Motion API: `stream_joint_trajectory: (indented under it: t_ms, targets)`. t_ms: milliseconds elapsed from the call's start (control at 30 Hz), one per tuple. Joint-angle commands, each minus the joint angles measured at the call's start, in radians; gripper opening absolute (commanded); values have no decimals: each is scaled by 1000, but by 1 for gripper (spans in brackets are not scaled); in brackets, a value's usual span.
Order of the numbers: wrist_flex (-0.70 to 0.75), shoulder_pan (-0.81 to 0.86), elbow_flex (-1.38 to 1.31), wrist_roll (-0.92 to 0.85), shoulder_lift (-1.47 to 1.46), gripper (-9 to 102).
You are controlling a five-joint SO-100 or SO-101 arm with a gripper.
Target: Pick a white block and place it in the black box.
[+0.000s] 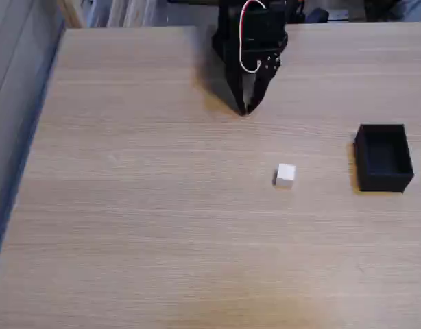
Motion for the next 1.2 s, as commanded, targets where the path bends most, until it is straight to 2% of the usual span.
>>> stream_joint_trajectory:
  t_ms: [0, 1167]
  targets:
    - [5, -106, 15, -3, 6, 0]
    - [2, -87, 15, -26, 6, 0]
